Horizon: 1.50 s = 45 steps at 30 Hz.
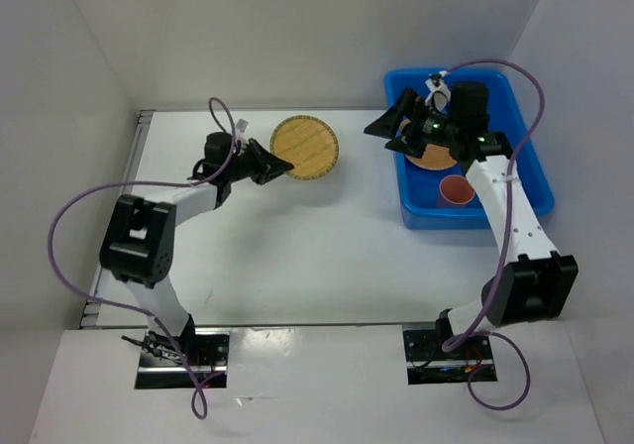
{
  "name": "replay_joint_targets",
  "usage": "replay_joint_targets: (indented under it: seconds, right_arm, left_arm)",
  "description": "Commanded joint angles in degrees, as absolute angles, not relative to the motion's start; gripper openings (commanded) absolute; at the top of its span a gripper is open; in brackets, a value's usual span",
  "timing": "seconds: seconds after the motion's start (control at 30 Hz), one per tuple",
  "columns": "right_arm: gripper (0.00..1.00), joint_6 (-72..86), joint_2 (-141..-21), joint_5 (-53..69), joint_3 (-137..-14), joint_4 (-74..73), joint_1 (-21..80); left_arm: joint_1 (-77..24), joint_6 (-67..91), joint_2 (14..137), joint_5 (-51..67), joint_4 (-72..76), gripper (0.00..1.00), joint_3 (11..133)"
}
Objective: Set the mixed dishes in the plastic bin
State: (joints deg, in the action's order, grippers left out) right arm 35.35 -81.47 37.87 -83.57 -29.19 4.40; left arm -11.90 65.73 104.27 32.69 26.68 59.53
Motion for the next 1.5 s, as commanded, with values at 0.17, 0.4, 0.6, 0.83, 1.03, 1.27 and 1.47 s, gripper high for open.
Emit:
replay_joint_targets:
  seconds: [0.17, 0.4, 0.6, 0.83, 1.03, 1.27, 1.47]
  right_arm:
    - [1.0, 27.51, -91.22, 42.36, -87.02, -27.6, 13.71]
    - [0.96, 23.21, -94.3, 46.04, -85.69, -24.62, 14.24]
    - [0.94, 20.4, -96.59, 52.28, -85.17, -24.08, 16.08]
    - [0.89, 19.16, -97.64, 57.12, -83.5, -23.47, 17.75]
    - [0.61, 18.11, -98.79, 59.68, -83.5, -23.99, 19.33]
    - [0.2, 18.63, -100.02, 63.46, -82.97, -23.47, 19.34]
    - [0.0, 18.63, -100.55, 65.21, -83.5, -23.47, 19.34]
  left_arm:
    - [-10.9, 57.4, 85.0, 46.4, 15.4, 0.0, 54.23]
    - [-10.38, 53.71, 79.37, 51.66, 6.77, 0.0, 54.23]
    - [-10.37, 53.17, 79.37, 55.54, 4.84, 0.0, 56.07]
    - [-10.37, 52.39, 81.91, 60.28, 4.84, 0.0, 58.0]
    - [-10.37, 51.15, 83.06, 60.91, 3.16, 0.0, 59.33]
    - [-10.37, 50.62, 84.63, 62.57, 2.64, 0.0, 60.99]
    - [-10.37, 48.69, 86.22, 63.72, 0.79, 0.04, 62.58]
